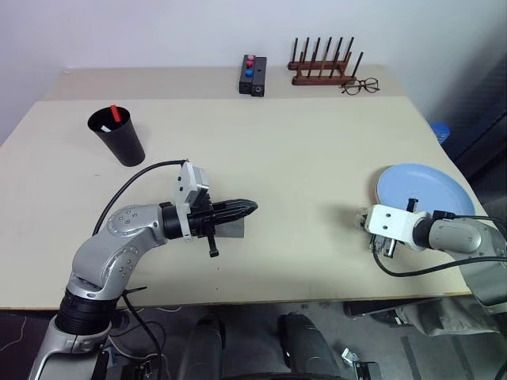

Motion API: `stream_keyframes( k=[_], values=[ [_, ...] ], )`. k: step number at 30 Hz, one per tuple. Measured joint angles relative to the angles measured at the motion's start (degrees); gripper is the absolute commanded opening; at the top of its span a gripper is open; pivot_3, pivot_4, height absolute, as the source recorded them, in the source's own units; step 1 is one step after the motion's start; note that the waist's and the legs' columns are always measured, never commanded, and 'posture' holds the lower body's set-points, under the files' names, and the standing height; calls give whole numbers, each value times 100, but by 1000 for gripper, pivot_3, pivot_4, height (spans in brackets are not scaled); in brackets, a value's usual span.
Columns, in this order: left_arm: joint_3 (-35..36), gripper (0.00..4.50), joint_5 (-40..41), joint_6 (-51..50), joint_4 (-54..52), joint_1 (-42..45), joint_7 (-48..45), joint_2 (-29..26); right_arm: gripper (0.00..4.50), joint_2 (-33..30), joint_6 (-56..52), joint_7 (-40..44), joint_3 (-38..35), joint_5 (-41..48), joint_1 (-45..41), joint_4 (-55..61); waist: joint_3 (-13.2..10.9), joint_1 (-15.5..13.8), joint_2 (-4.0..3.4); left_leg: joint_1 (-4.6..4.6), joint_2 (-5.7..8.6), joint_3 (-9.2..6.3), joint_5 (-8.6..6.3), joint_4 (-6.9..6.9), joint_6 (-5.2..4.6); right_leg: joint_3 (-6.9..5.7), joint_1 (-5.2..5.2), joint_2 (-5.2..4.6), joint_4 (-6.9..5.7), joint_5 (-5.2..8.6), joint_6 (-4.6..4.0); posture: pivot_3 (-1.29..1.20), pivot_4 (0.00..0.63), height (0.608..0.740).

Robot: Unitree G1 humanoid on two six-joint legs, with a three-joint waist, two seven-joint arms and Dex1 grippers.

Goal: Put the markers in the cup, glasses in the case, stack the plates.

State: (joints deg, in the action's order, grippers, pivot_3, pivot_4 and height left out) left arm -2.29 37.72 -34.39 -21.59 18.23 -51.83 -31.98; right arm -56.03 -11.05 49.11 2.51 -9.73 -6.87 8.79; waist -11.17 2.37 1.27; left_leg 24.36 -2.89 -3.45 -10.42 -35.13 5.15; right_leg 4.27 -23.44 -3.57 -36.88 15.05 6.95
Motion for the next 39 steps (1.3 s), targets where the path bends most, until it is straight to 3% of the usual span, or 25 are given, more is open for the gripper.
stream_keyframes(
  k=[9, 16, 19, 24, 30, 35, 39],
  values=[
    [20, 0, 11, -7, 1, -8, -1, -40, 29, 25, -699, 112, -574, 647, -527, 529, -2, 9, -3, 0, -1, -1, 0, 2, 0, -1, -1, 1, -2, 0, 0, 0, 150, 738],
    [344, 0, 29, -10, -6, -330, 26, -281, 29, -669, -574, 51, -998, 453, -566, -196, -2, -15, -1, 4, 1, 1, -1, 4, -1, 0, 4, -3, 27, -2, -4, 0, 150, 738],
    [452, 0, 29, -11, -35, -464, 102, -369, 863, -673, -358, 5, -885, 327, -419, -779, -3, 5, -3, 5, 1, 2, -2, 4, -3, 1, 5, -3, 31, -3, -5, 0, 150, 738],
    [663, 0, 41, -8, -236, -685, 249, -408, 3271, -518, -38, -255, -775, 203, -442, -1092, -2, 37, -8, 2, -1, 2, -3, 12, -5, 1, 3, -1, 29, -4, -5, 0, 150, 738],
    [1560, 0, -116, 175, -267, -1180, 838, -425, 3271, 272, 145, -388, -750, 624, -989, -1116, -3, 30, -8, 3, -2, 2, -3, 10, -5, 1, 3, 1, 27, -4, -4, 0, 150, 738],
    [2547, 0, -683, 856, -10, -2210, 1313, -389, 3271, 1429, -161, -250, -838, 1781, -1420, -1018, -4, 28, -6, 3, -3, 1, -4, 19, -6, 0, 2, 1, 31, -4, -4, 0, 150, 738],
    [2994, 0, -754, 1083, 81, -2531, 1463, -318, 3271, 1588, -392, -54, -836, 2213, -1532, -1028, -5, -66, -6, 7, -1, 0, -4, 9, -4, 0, 14, 0, 54, -9, -13, 0, 150, 738]
  ],
)
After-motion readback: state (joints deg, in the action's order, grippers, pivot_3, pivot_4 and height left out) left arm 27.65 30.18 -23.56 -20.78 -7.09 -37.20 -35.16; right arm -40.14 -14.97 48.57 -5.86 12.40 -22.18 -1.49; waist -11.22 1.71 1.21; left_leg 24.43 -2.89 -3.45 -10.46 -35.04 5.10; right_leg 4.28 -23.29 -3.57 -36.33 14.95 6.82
